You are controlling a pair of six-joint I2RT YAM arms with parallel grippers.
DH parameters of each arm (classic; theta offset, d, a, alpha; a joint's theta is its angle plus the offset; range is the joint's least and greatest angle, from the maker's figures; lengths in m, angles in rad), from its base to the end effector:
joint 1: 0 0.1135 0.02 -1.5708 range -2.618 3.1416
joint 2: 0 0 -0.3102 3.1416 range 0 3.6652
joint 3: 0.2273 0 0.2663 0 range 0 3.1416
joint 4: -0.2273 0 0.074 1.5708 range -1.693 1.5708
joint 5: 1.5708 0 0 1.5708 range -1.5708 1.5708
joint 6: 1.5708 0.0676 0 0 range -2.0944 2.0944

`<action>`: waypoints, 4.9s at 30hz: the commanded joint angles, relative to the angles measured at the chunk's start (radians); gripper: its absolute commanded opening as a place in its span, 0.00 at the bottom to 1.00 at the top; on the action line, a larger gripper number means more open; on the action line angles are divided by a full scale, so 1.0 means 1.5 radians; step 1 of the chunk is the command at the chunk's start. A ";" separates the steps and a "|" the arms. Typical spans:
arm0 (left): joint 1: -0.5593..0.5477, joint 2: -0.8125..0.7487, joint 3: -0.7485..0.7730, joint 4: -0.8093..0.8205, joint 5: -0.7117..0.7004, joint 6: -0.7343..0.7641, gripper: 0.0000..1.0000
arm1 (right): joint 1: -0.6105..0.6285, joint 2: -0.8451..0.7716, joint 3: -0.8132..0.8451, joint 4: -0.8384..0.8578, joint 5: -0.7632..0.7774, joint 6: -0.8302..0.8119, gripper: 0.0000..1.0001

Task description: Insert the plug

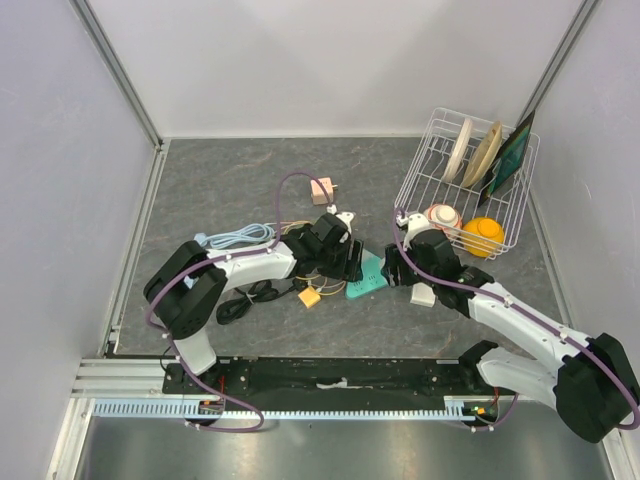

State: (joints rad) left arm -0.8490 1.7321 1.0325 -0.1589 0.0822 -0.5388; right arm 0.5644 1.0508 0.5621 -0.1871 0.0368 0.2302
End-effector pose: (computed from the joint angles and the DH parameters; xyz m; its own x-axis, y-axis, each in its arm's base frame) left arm 0.2597 -0.3034 0.1915 -0.8313 0.1704 -0.5291 0.4159 0.8221 -0.3887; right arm 0.1987 0.1228 0.2253 -0.6310 -0.1296 -0.7649 -0.3762 0.9134 0.1556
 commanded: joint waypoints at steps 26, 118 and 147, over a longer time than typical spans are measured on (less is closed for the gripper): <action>-0.013 0.044 0.048 -0.036 -0.016 -0.031 0.68 | -0.002 0.082 0.008 -0.013 -0.046 0.011 0.00; 0.097 -0.074 -0.097 0.002 0.016 -0.036 0.52 | 0.198 0.274 0.319 -0.270 0.234 0.148 0.88; 0.091 -0.081 -0.112 0.028 0.036 -0.076 0.52 | 0.202 0.276 0.147 -0.117 0.161 0.119 0.00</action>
State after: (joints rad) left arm -0.7128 1.6367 0.8864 -0.1375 0.1322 -0.6041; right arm 0.8581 1.4281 0.9154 -0.4244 0.3401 0.4294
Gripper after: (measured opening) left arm 0.520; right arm 0.644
